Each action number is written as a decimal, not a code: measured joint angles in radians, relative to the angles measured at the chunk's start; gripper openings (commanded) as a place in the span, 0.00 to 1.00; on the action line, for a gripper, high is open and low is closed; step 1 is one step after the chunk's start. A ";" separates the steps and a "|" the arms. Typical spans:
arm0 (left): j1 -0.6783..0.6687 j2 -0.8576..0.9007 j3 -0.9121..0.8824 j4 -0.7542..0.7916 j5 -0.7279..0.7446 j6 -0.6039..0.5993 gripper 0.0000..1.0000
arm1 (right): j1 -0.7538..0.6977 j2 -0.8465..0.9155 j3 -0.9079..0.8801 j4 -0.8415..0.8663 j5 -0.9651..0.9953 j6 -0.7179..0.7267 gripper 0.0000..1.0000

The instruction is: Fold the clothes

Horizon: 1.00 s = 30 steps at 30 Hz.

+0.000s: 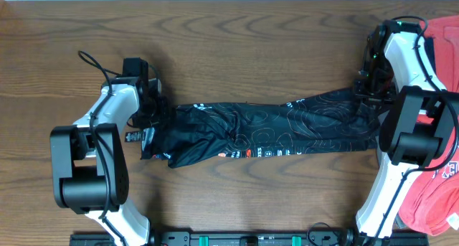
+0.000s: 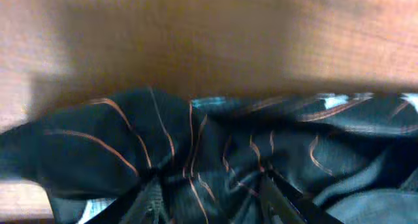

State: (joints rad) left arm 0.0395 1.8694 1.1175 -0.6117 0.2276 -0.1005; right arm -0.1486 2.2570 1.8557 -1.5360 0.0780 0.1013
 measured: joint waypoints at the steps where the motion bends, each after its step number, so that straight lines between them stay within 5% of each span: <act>1: 0.003 0.001 0.000 0.028 -0.008 0.000 0.46 | 0.000 0.000 0.000 0.005 -0.015 0.000 0.52; 12: 0.173 0.040 0.042 0.226 -0.054 -0.031 0.44 | 0.078 0.000 -0.001 0.100 -0.099 0.002 0.58; 19: 0.222 0.044 0.231 0.089 0.001 -0.035 0.69 | 0.117 0.000 -0.001 0.136 -0.128 0.033 0.61; 30: 0.098 0.026 0.304 -0.080 0.117 -0.038 0.70 | 0.047 -0.048 -0.002 0.141 -0.130 0.043 0.63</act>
State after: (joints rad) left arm 0.1371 1.8950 1.4212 -0.6922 0.3443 -0.1383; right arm -0.1017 2.2086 1.8542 -1.3949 -0.0517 0.1444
